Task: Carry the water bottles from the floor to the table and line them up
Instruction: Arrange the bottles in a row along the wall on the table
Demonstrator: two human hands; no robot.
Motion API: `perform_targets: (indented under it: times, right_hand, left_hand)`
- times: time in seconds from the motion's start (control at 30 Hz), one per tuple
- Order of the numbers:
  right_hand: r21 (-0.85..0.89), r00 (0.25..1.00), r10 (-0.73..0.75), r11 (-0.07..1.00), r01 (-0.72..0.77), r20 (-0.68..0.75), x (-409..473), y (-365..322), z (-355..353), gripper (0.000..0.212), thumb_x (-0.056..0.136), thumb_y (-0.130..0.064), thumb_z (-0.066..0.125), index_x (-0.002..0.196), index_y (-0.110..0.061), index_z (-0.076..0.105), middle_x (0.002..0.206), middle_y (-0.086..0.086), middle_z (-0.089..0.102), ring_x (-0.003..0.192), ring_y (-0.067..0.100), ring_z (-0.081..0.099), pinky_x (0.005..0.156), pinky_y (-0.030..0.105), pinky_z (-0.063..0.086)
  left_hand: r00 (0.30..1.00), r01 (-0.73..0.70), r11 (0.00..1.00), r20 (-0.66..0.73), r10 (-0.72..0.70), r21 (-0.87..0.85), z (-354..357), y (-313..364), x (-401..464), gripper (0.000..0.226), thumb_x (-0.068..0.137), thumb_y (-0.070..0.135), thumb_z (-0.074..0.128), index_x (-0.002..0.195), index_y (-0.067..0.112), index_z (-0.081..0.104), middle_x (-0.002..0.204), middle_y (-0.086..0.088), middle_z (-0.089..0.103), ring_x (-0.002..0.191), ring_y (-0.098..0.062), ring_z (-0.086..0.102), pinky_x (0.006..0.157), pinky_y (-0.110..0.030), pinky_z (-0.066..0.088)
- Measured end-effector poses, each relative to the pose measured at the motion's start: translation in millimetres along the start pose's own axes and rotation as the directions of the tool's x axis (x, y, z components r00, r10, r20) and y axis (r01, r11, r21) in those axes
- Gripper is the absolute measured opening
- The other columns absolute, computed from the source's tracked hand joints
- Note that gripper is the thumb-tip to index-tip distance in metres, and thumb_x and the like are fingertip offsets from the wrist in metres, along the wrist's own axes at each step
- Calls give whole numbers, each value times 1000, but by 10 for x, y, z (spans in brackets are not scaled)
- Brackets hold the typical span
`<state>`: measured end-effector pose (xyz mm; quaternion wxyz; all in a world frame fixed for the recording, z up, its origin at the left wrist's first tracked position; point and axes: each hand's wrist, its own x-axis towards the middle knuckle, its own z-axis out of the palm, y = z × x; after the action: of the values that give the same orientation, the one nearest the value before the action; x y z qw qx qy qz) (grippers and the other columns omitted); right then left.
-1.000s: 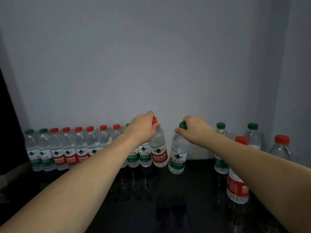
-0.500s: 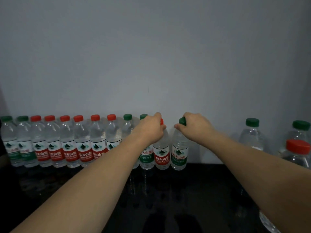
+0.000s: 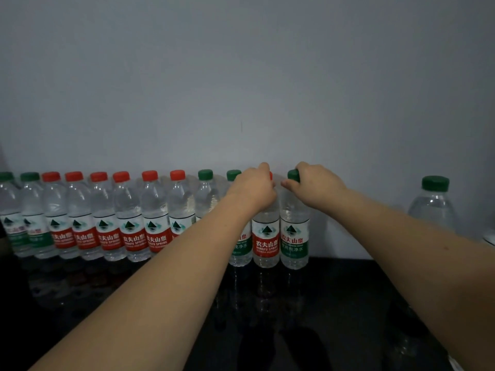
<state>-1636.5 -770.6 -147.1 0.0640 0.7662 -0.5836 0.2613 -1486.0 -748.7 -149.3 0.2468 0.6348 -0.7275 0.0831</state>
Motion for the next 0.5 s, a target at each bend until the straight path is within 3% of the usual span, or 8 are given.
perform_targets:
  times: [0.3, 0.4, 0.5]
  right_hand:
    - [72, 999, -30, 997, 32, -30, 152, 139, 146, 37, 93, -54, 50, 99, -17, 47, 88, 3, 53, 78, 22, 53, 60, 31, 37]
    - [78, 999, -33, 996, 36, -40, 152, 157, 157, 41, 92, -55, 51, 105, -16, 50, 88, 2, 52, 78, 21, 53, 60, 31, 37]
    - [84, 998, -34, 996, 38, -44, 151, 156, 162, 43, 92, -55, 51, 106, -15, 51, 87, 2, 53, 77, 22, 53, 60, 31, 37]
  left_hand:
    - [1000, 29, 999, 10, -29, -25, 50, 5, 105, 27, 97, 27, 48, 120, 13, 47, 90, -5, 48, 80, -23, 51, 55, -31, 35]
    - [1000, 29, 999, -3, -29, -39, 65, 17, 102, 25, 97, 27, 49, 118, 13, 47, 84, -2, 46, 72, -18, 48, 48, -27, 29]
    - [999, 42, 998, -5, -42, -55, 66, 34, 95, 24, 98, 26, 49, 118, 13, 47, 89, -4, 49, 78, -22, 52, 50, -28, 32]
